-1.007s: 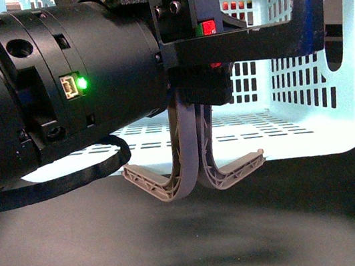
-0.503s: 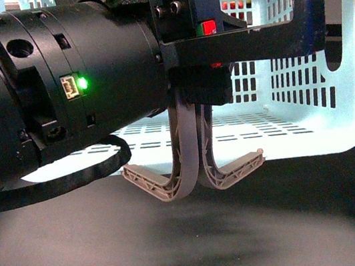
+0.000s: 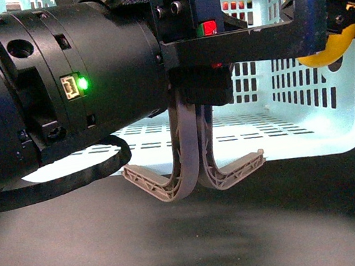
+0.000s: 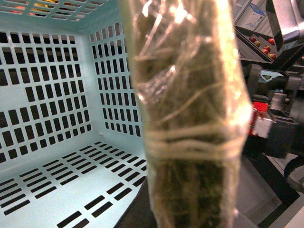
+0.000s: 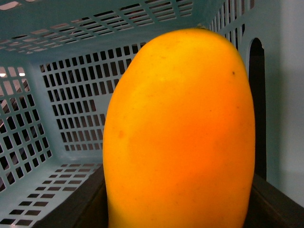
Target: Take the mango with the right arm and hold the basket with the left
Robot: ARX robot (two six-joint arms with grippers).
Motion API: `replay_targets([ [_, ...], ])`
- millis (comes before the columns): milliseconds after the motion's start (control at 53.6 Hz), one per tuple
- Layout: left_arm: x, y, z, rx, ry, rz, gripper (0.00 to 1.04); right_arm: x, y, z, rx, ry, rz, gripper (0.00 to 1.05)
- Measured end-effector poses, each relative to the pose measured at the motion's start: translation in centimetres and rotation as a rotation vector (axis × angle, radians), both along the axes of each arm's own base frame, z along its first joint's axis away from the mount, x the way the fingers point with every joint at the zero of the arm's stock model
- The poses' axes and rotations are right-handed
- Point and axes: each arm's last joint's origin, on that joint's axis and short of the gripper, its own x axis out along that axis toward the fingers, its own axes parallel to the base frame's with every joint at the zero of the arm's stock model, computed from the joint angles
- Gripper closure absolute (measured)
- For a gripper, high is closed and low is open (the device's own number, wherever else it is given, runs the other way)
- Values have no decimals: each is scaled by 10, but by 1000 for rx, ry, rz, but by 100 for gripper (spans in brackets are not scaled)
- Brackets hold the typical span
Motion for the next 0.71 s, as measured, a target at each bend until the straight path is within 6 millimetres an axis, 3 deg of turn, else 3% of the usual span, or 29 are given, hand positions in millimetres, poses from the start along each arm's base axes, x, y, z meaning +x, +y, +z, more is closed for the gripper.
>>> replay_targets([
  [130,0,0,0,0,0,0,98,4,0,3,15,-24,-24,14],
  [205,0,0,0,3,-2,-5,98,5,-1,4,27,-30,-36,6],
  [466,-1,0,-1,1,7,4,98,-5,-20,14,59,-51,-136,8],
  [708,0,0,-1,1,6,3,98,-38,-51,23,55,-70,-281,8],
])
